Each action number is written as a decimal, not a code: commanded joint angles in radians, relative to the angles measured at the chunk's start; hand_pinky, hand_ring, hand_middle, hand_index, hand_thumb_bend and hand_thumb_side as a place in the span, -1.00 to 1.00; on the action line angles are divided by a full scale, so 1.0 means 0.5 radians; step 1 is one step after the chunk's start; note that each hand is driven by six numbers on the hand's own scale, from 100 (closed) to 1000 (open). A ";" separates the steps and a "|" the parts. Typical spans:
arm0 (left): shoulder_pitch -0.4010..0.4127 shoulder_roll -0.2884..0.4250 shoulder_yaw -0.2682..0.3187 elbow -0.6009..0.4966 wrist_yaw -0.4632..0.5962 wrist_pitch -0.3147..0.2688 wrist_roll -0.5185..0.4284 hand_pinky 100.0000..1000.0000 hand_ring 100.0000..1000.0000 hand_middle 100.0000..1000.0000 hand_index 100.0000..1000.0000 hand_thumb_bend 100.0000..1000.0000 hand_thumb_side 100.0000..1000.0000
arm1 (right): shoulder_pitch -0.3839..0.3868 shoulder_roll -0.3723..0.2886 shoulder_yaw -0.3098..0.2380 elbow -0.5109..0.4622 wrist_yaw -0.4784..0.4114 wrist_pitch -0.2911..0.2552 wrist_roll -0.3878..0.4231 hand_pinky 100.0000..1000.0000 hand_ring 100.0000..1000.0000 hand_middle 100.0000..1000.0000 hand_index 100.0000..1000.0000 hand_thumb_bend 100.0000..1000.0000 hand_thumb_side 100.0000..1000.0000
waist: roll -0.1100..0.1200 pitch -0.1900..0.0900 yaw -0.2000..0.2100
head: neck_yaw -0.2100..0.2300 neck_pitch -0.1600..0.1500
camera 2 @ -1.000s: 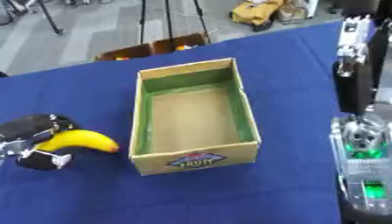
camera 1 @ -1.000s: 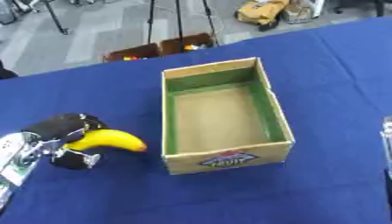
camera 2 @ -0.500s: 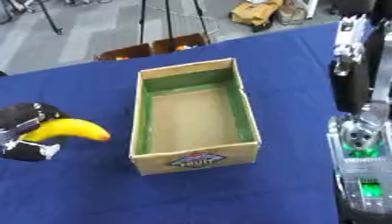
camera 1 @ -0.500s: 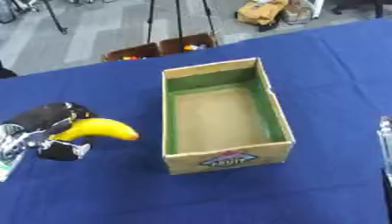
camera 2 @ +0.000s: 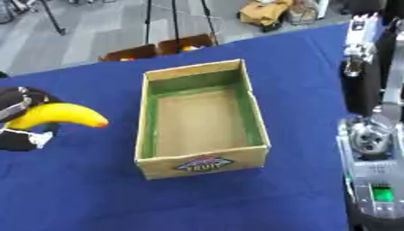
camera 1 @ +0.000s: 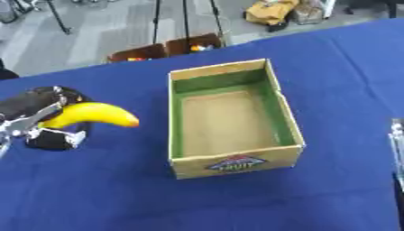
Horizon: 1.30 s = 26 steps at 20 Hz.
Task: Pick up objects on the table and place them in the box.
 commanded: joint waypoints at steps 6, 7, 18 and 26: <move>-0.148 0.077 0.060 -0.105 0.058 0.031 -0.022 -0.33 -0.06 0.21 0.43 -1.00 -0.60 | -0.019 -0.037 0.004 -0.029 -0.011 -0.001 0.001 0.48 0.67 0.16 0.73 -1.00 0.89 | -0.001 -0.051 -0.006 | 0.001 0.002; -0.165 0.074 0.057 -0.107 0.060 0.031 -0.027 -0.33 -0.06 0.21 0.43 -1.00 -0.60 | -0.019 -0.038 0.006 -0.029 -0.012 -0.001 0.003 0.48 0.67 0.16 0.73 -1.00 0.89 | 0.002 -0.052 -0.008 | 0.003 0.002; -0.392 -0.007 0.039 0.025 0.154 0.015 -0.044 -0.37 -0.08 0.18 0.42 -1.00 -0.60 | -0.028 -0.050 0.023 -0.029 -0.022 -0.011 0.017 0.48 0.67 0.16 0.73 -1.00 0.89 | 0.033 -0.053 -0.042 | 0.046 0.003; -0.541 -0.166 -0.016 0.170 0.141 -0.028 -0.037 -0.39 -0.10 0.16 0.40 -1.00 -0.59 | -0.038 -0.053 0.029 -0.029 -0.031 -0.009 0.017 0.49 0.67 0.16 0.73 -1.00 0.89 | 0.048 -0.038 -0.081 | 0.075 -0.026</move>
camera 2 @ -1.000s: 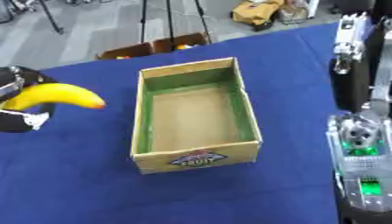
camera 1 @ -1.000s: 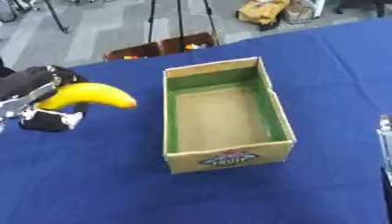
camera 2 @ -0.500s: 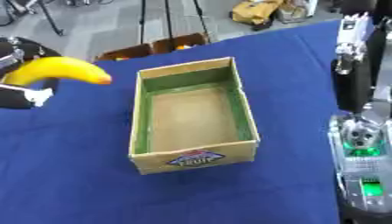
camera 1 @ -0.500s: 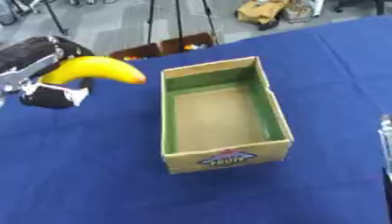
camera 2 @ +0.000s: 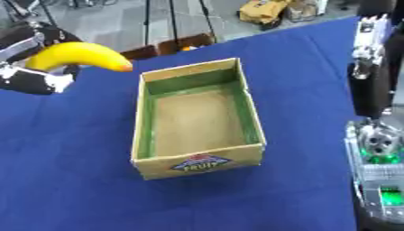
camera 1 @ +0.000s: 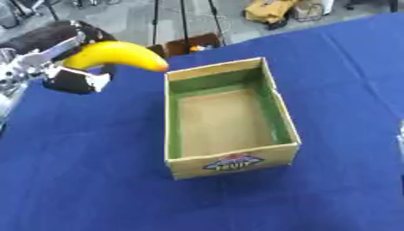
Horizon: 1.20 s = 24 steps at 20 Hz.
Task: Pick up objects on the table and place them in the box.
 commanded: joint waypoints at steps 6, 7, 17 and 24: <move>-0.142 -0.135 -0.024 0.118 -0.030 -0.027 0.015 -0.42 -0.11 0.15 0.39 -1.00 -0.58 | -0.038 -0.034 0.009 -0.029 -0.034 -0.006 0.001 0.49 0.67 0.16 0.73 -1.00 0.88 | 0.005 -0.022 -0.022 | 0.026 -0.033; -0.152 -0.159 -0.027 0.134 -0.031 -0.025 0.021 -0.43 -0.12 0.15 0.39 -1.00 -0.57 | -0.040 -0.034 0.010 -0.029 -0.035 -0.007 0.000 0.49 0.67 0.16 0.73 -1.00 0.88 | 0.007 -0.020 -0.027 | 0.027 -0.035; -0.255 -0.429 0.005 0.309 -0.184 0.017 0.139 -0.46 -0.14 0.11 0.36 -1.00 -0.59 | -0.059 -0.015 0.011 -0.029 -0.041 -0.018 -0.012 0.49 0.67 0.16 0.73 -1.00 0.88 | 0.017 -0.010 -0.085 | 0.071 -0.060; -0.283 -0.542 0.023 0.395 -0.358 0.028 0.228 -0.46 -0.14 0.11 0.35 -1.00 -0.61 | -0.080 0.000 0.015 -0.029 -0.044 -0.028 -0.018 0.49 0.67 0.17 0.73 -1.00 0.88 | 0.021 -0.001 -0.120 | 0.110 -0.091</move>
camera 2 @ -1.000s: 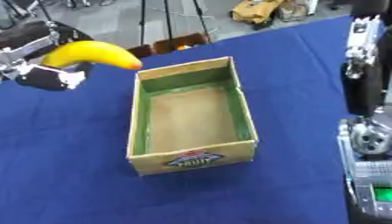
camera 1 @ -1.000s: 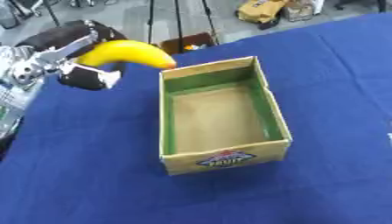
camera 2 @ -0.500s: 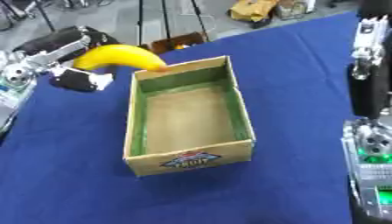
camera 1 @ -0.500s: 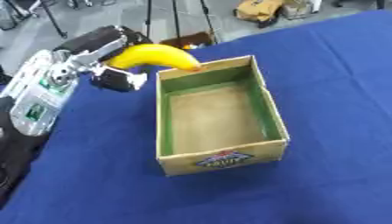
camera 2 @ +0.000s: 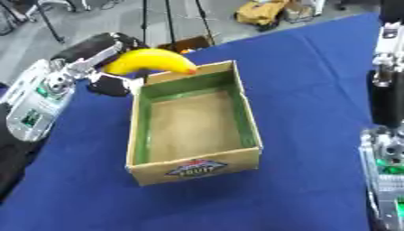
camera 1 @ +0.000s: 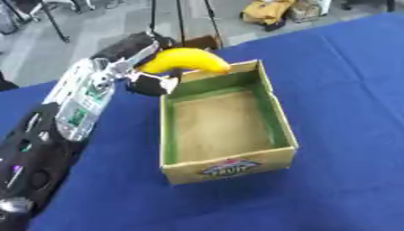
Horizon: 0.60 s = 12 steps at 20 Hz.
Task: Pick up objects on the table and place them in the box.
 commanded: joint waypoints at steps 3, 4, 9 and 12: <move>-0.046 -0.028 0.029 0.019 -0.102 0.010 0.065 -0.46 -0.14 0.10 0.35 -1.00 -0.60 | -0.045 -0.002 0.002 -0.029 -0.012 -0.010 -0.002 0.49 0.67 0.16 0.73 -1.00 0.88 | -0.012 -0.025 -0.018 | 0.025 -0.044; -0.046 -0.041 0.027 0.024 -0.116 0.011 0.074 -0.47 -0.14 0.10 0.35 -1.00 -0.61 | -0.046 -0.001 0.002 -0.029 -0.013 -0.010 -0.002 0.49 0.67 0.16 0.73 -1.00 0.88 | -0.012 -0.022 -0.021 | 0.027 -0.046; -0.039 -0.105 0.014 0.048 -0.159 0.011 0.113 -0.48 -0.15 0.10 0.34 -1.00 -0.60 | -0.058 0.006 0.006 -0.029 -0.018 -0.013 0.000 0.49 0.67 0.16 0.73 -1.00 0.88 | -0.013 -0.011 -0.034 | 0.037 -0.059; -0.028 -0.141 0.007 0.068 -0.171 0.020 0.142 -0.49 -0.16 0.09 0.34 -1.00 -0.59 | -0.061 0.008 0.006 -0.029 -0.020 -0.014 0.000 0.49 0.67 0.16 0.73 -1.00 0.88 | -0.011 -0.005 -0.041 | 0.040 -0.067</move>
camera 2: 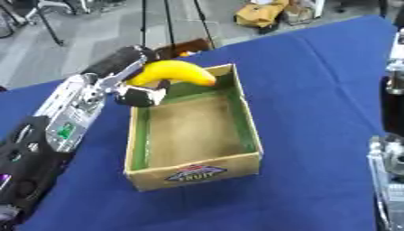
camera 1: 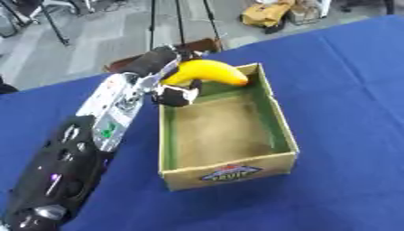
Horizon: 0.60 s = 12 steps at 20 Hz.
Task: Pick up objects on the table and place them in the box.
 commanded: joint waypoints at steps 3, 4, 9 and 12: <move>-0.027 -0.034 -0.009 0.006 -0.021 0.009 0.050 -0.50 -0.16 0.09 0.34 -1.00 -0.58 | -0.035 -0.002 0.007 -0.029 -0.010 -0.013 0.002 0.49 0.67 0.16 0.73 -1.00 0.88 | -0.015 -0.028 -0.009 | 0.011 -0.028; -0.024 -0.046 -0.016 0.009 -0.019 0.007 0.051 -0.50 -0.16 0.09 0.34 -1.00 -0.58 | -0.036 -0.001 0.008 -0.029 -0.011 -0.014 0.002 0.49 0.67 0.16 0.73 -1.00 0.88 | -0.014 -0.027 -0.010 | 0.011 -0.025; 0.002 -0.099 -0.040 0.030 -0.020 0.008 0.048 -0.49 -0.16 0.10 0.34 -1.00 -0.57 | -0.032 -0.002 0.009 -0.029 -0.014 -0.015 0.003 0.49 0.67 0.16 0.74 -1.00 0.87 | -0.011 -0.027 -0.002 | 0.007 -0.003; 0.021 -0.127 -0.049 0.039 -0.028 0.017 0.058 -0.49 -0.15 0.10 0.35 -1.00 -0.54 | -0.029 -0.002 0.007 -0.029 -0.014 -0.013 0.001 0.49 0.67 0.16 0.74 -1.00 0.88 | -0.011 -0.028 0.002 | 0.005 0.006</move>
